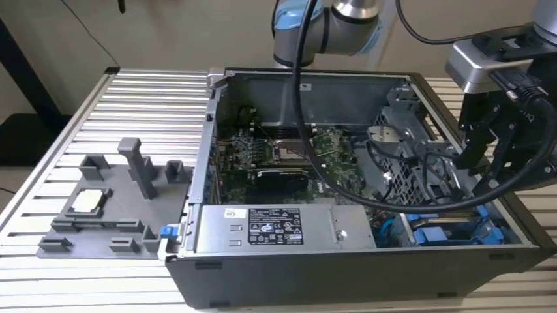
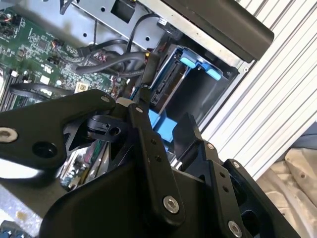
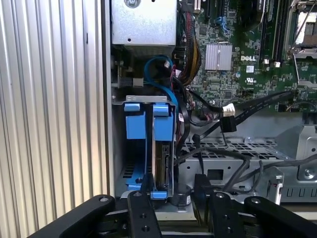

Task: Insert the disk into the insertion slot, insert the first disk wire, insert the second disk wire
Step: 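Insert the first disk wire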

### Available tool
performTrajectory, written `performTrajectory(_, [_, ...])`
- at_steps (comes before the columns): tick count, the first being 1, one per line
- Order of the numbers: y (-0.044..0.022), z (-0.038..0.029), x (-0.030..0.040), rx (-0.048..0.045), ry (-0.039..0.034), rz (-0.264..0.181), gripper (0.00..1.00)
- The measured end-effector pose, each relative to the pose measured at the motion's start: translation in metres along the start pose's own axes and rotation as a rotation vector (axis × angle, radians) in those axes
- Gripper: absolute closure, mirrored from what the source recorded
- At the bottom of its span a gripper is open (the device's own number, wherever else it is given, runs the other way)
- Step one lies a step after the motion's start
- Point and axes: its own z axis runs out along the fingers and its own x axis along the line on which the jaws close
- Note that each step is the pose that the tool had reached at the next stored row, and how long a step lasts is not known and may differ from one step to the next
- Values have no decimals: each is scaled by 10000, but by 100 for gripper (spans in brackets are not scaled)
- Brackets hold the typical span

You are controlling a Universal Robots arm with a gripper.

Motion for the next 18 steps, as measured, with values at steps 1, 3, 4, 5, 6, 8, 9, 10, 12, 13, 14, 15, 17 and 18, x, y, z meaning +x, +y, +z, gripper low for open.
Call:
performTrajectory(1, [-10, 1, -3, 0, -1, -5, 53])
performTrajectory(3, [-35, 4, -14, 0, -2, -23, 53])
performTrajectory(4, [-45, 5, -23, 0, -3, -31, 53])
performTrajectory(5, [-56, 7, -31, -1, -4, -37, 53])
performTrajectory(6, [-65, 8, -40, -1, -4, -43, 53])
performTrajectory(8, [-78, 11, -61, -1, -5, -54, 53])
performTrajectory(9, [-85, 13, -69, -1, -7, -58, 53])
performTrajectory(10, [-94, 14, -77, -1, -7, -63, 53])
performTrajectory(12, [-116, 17, -91, -2, -8, -75, 53])
performTrajectory(13, [-128, 19, -96, -2, -10, -82, 53])
performTrajectory(14, [-138, 21, -100, -2, -11, -89, 53])
performTrajectory(15, [-147, 22, -105, -3, -10, -97, 53])
performTrajectory(17, [-158, 27, -112, -3, -14, -116, 53])
performTrajectory(18, [-163, 29, -117, -3, -15, -129, 53])
